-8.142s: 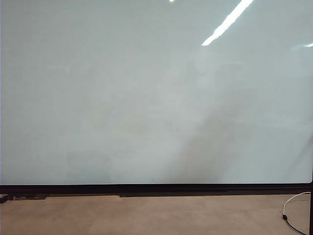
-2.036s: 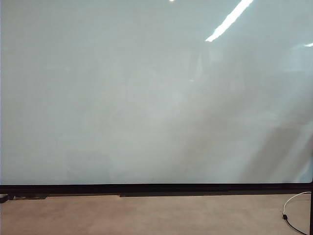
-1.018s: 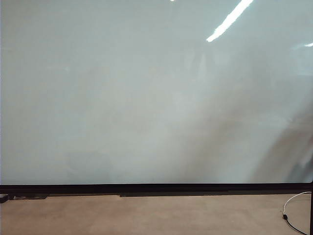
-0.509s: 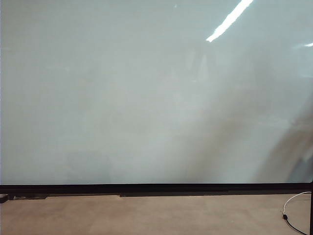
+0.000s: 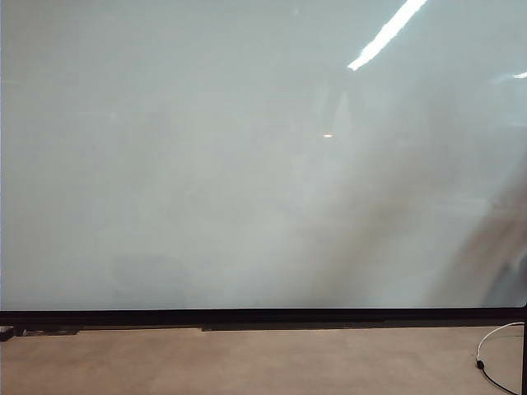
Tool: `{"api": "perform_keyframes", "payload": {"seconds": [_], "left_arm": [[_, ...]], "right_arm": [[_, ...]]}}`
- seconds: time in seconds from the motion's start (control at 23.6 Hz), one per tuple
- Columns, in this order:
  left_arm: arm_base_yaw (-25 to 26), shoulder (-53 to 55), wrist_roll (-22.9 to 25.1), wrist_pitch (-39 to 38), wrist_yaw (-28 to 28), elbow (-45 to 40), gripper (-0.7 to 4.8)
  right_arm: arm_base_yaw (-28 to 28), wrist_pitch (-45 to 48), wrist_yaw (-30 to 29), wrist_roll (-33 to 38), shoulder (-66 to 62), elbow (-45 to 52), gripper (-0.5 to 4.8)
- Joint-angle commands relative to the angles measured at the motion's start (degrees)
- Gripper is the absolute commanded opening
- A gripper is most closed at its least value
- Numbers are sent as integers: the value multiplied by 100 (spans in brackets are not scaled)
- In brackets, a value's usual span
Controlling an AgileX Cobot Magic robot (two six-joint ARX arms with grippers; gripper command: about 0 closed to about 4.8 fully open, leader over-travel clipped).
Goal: Pick up the pen on the shelf to the right of the whiteboard and draw a check mark.
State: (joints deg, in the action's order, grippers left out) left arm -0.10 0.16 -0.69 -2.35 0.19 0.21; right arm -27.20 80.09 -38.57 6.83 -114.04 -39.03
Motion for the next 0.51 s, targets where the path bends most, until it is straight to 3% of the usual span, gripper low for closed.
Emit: {"api": "perform_keyframes", "payload": {"seconds": [0.04, 0.34, 0.51], "left_arm": [[0, 2, 24, 72, 0, 15, -4], [0, 2, 24, 72, 2, 17, -5], [0, 2, 24, 72, 2, 17, -4]], "right_arm": [[24, 96, -42, 46, 9, -52, 332], [22, 96, -37, 55, 9, -52, 331], [24, 96, -42, 55, 9, -55, 291]]}}
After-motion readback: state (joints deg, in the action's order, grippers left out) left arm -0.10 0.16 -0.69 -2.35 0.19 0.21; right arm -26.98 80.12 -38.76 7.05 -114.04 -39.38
